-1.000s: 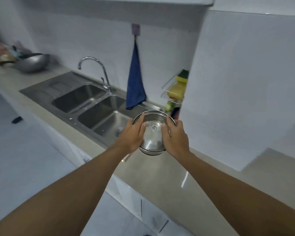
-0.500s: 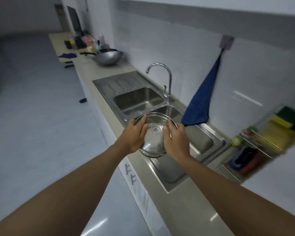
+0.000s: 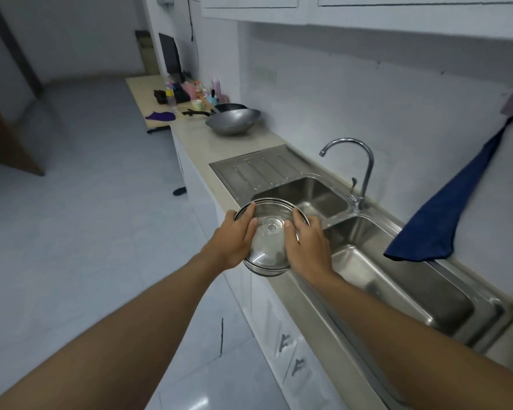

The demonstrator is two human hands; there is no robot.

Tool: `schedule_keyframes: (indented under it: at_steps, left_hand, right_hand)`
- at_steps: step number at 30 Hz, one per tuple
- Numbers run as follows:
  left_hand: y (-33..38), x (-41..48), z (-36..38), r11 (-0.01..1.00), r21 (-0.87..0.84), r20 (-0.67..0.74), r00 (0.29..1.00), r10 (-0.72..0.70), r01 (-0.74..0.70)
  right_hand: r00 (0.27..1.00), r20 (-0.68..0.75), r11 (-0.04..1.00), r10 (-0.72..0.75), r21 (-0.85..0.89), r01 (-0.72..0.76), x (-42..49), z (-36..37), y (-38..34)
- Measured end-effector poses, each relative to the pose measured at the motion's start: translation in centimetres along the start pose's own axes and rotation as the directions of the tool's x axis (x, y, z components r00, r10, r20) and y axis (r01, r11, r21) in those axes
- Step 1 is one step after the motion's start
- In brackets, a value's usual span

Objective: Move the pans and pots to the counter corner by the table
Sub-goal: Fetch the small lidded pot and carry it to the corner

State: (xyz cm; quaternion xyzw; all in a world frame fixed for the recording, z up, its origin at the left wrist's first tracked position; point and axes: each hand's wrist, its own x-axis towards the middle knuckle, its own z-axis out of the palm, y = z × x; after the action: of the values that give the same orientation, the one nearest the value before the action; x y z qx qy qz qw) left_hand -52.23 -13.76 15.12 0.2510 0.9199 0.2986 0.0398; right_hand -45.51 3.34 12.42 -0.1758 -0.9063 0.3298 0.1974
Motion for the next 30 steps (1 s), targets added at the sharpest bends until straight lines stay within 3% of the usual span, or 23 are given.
schedule_keyframes:
  at_steps: [9, 30]
  left_hand:
    - [-6.8, 6.8, -3.4, 0.999, -0.021, -0.022, 0.999, -0.031, 0.03]
    - [-23.5, 34.8, -11.6, 0.983, 0.011, 0.004, 0.983, -0.181, 0.181]
  right_hand:
    - [0.999, 0.007, 0.999, -0.036, -0.015, 0.036, 7.3, 6.4, -4.2]
    - [0.991, 0.104, 0.997, -0.08, 0.011, 0.08, 36.6, 25.6, -11.3]
